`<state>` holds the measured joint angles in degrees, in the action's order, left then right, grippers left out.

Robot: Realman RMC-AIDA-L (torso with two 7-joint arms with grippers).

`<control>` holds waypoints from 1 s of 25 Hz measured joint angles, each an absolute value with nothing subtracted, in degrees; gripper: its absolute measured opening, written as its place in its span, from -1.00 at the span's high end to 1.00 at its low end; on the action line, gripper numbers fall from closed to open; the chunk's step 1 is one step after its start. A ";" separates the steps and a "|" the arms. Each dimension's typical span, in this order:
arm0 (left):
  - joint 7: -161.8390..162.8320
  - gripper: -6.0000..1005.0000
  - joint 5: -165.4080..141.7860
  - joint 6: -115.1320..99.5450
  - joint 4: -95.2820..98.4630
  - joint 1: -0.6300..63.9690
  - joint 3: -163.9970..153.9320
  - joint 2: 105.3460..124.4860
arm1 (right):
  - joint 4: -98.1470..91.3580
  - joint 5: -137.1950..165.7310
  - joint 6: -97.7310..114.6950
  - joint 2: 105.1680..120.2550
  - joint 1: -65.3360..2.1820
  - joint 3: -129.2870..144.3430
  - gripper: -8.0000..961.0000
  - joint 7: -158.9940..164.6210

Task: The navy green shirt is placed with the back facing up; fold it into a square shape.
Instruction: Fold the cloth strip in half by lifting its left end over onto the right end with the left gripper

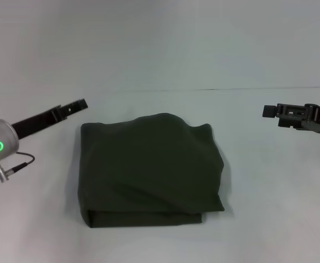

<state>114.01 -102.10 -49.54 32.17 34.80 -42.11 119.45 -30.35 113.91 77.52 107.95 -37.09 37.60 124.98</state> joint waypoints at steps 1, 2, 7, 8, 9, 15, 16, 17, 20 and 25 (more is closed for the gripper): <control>114.01 -0.80 -102.64 -47.34 31.78 35.08 -43.02 119.56 | -30.33 113.91 77.31 108.02 -37.10 37.66 -0.91 124.95; 114.02 -0.80 -103.27 -45.25 31.15 35.45 -44.00 119.63 | -30.27 113.93 77.01 108.10 -37.09 37.69 -0.91 124.95; 114.25 -0.80 -106.19 -42.58 28.83 37.79 -46.40 119.88 | -29.97 113.99 75.29 108.63 -37.11 37.78 -0.91 125.20; 114.30 -0.80 -106.71 -42.31 28.75 38.17 -46.52 120.06 | -29.97 113.99 74.95 108.77 -37.16 37.78 -0.91 125.22; 114.35 -0.80 -107.26 -41.99 28.71 38.56 -46.57 120.28 | -29.98 114.00 74.46 108.94 -37.31 37.80 -0.91 125.23; 114.51 -0.80 -109.12 -40.45 27.94 39.94 -47.99 121.14 | -29.82 114.00 73.21 109.10 -37.77 38.23 -0.91 125.25; 114.51 -0.80 -109.33 -40.29 27.63 40.19 -48.11 121.19 | -29.81 113.99 72.85 109.12 -37.82 38.38 -0.91 125.27; 114.51 -0.80 -109.52 -40.14 27.36 40.40 -48.21 121.23 | -29.79 114.00 72.55 109.16 -37.86 38.49 -0.91 125.29; 114.52 -0.80 -109.79 -39.41 26.96 40.77 -48.69 121.40 | -29.73 114.00 72.15 109.29 -37.94 38.59 -0.91 125.32; 114.48 -0.80 -109.83 -39.05 26.56 41.30 -49.02 121.47 | -29.71 113.99 71.92 109.38 -38.04 38.59 -0.91 125.34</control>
<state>114.48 -109.83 -39.05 26.56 41.30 -49.02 121.47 -29.71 113.99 71.92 109.38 -38.04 38.59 125.34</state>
